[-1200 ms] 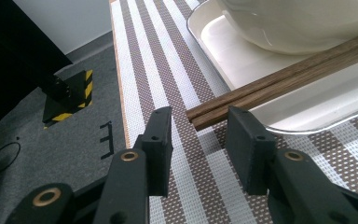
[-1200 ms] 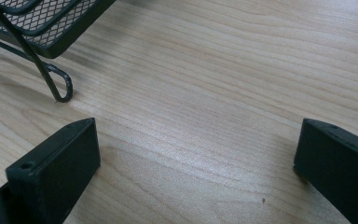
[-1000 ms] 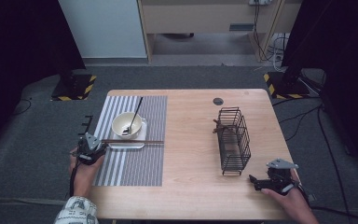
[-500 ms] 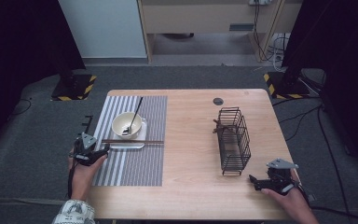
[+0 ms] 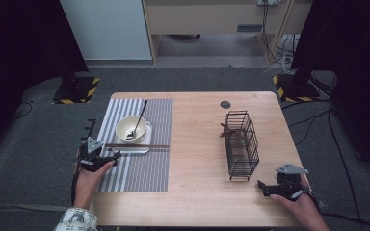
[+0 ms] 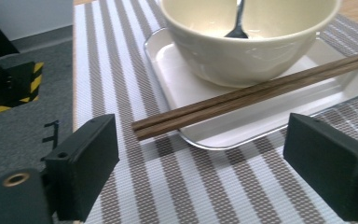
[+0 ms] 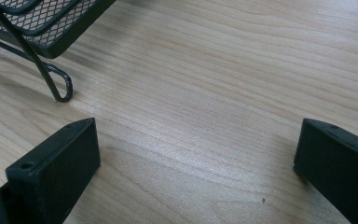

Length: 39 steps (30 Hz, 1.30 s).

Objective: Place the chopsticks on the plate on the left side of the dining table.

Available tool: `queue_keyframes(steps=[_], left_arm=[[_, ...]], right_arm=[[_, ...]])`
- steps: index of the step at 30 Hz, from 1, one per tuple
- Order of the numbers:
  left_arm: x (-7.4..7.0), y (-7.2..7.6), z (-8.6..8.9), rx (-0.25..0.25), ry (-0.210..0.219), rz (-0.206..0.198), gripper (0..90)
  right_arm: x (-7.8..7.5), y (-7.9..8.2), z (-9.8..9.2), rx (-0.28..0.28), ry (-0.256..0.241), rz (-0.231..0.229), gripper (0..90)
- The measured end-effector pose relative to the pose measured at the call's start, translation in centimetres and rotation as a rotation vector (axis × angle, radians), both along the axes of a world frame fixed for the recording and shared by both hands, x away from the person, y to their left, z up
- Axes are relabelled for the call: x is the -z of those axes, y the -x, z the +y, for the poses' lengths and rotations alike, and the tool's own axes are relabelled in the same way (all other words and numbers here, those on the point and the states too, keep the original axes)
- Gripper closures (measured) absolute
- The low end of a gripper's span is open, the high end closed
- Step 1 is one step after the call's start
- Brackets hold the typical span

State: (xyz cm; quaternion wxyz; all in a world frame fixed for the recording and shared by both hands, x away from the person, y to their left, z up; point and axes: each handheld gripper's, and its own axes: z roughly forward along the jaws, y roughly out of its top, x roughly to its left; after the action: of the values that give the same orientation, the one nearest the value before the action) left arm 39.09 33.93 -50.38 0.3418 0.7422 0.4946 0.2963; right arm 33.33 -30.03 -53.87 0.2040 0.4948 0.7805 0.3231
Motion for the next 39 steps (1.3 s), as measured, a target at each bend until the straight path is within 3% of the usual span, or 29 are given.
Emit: queue_keyframes(steps=[5, 27, 39], left_arm=[[-0.3, 0.2, -0.5, 0.025, 0.016, 0.004, 5.8], [-1.1, 0.8, -3.1, 0.108, 0.008, 0.017, 3.7], [-1.5, 0.9, -5.9, 0.194, 0.003, 0.021, 3.5]], right_arm=[[0.0, 0.0, 0.0, 0.0, 0.0, 0.0, 0.2], [0.0, 0.0, 0.0, 0.0, 0.001, -0.001, 0.2], [0.0, 0.0, 0.0, 0.002, 0.0, 0.0, 0.2]])
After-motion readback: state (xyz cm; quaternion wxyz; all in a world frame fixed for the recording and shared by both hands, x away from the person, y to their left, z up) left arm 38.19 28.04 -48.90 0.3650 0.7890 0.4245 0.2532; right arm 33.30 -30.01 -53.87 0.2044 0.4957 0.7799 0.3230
